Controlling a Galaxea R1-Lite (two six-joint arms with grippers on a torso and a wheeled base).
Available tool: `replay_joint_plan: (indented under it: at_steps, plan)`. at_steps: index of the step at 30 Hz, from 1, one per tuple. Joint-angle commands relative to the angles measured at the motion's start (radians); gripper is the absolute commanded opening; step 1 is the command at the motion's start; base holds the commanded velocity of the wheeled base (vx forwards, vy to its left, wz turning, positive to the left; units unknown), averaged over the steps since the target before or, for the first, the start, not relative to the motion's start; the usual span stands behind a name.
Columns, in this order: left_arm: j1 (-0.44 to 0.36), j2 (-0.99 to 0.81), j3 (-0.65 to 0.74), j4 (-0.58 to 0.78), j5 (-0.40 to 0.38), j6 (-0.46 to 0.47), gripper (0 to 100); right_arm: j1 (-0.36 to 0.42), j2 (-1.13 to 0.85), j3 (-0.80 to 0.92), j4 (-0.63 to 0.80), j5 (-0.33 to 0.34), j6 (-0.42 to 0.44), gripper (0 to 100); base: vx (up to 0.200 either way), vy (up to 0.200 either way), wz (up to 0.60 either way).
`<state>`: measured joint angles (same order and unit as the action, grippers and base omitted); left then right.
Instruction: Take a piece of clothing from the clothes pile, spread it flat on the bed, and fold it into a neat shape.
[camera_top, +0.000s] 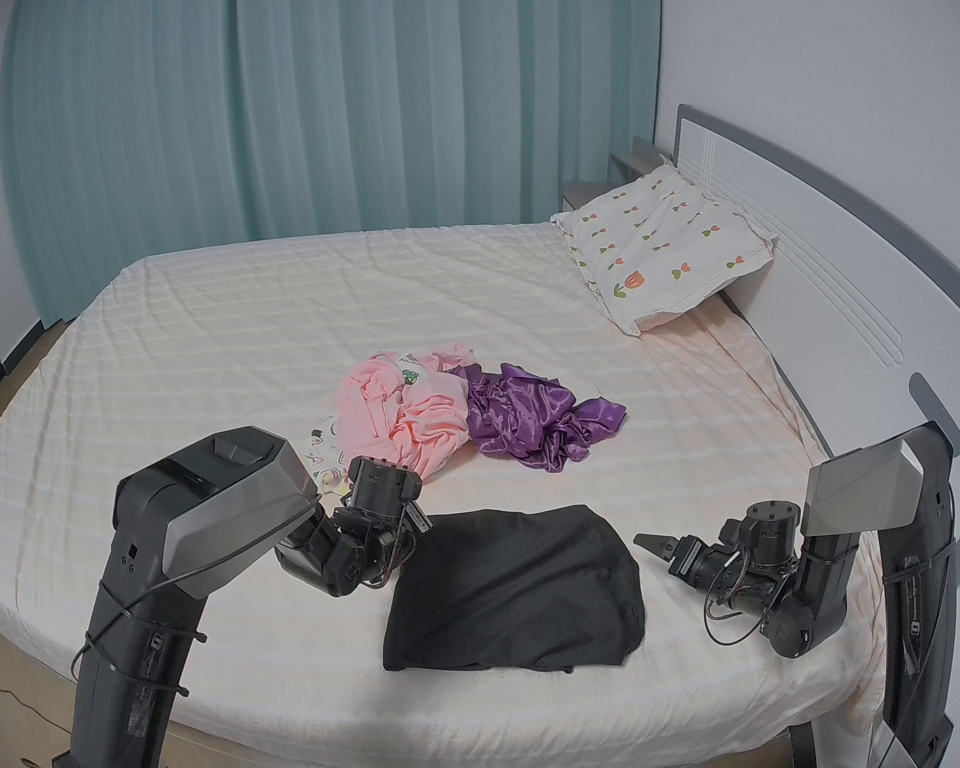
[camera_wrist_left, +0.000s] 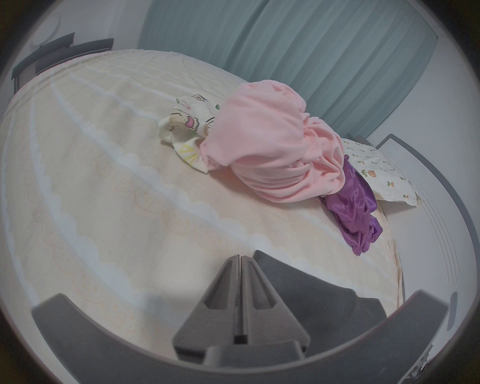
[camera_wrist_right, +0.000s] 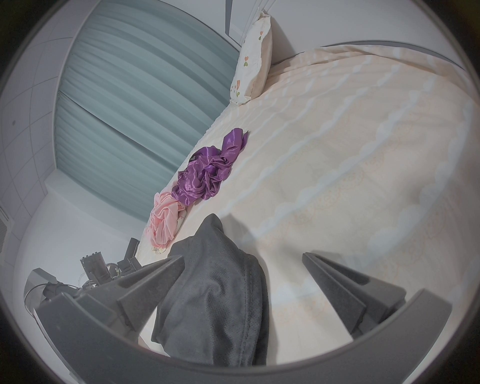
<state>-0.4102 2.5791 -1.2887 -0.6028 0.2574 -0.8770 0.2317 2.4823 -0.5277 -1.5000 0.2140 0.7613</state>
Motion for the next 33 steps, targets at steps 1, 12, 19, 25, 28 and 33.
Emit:
replay_joint_plan:
  at_steps: [1, 12, 19, 25, 28, 33]
  plan:
    - [0.008, -0.002, 0.016, -0.003, 0.005, -0.002, 0, 0.001, 0.001, 0.002, 0.0, 0.001, 0.0, 100, 0.0, 0.0, 0.0]
    - [0.027, -0.031, 0.032, -0.009, -0.029, -0.025, 100, 0.008, 0.003, 0.002, 0.0, 0.001, 0.001, 100, 0.0, 0.0, 0.0]
    - [0.016, -0.034, 0.025, -0.014, -0.113, -0.019, 100, 0.009, 0.004, 0.0, 0.0, 0.001, 0.0, 100, 0.0, 0.0, 0.0]
    - [0.01, -0.037, 0.025, -0.014, -0.161, -0.017, 100, 0.009, 0.01, -0.003, 0.0, 0.001, 0.001, 100, 0.0, 0.0, 0.0]
    - [0.008, -0.037, 0.023, -0.014, -0.172, -0.016, 100, 0.009, 0.01, -0.003, 0.0, 0.001, 0.0, 100, 0.0, 0.0, 0.0]
    - [-0.009, -0.033, 0.017, -0.014, -0.188, -0.01, 0, 0.014, 0.012, -0.002, 0.0, 0.001, 0.0, 100, 0.0, 0.0, 0.0]
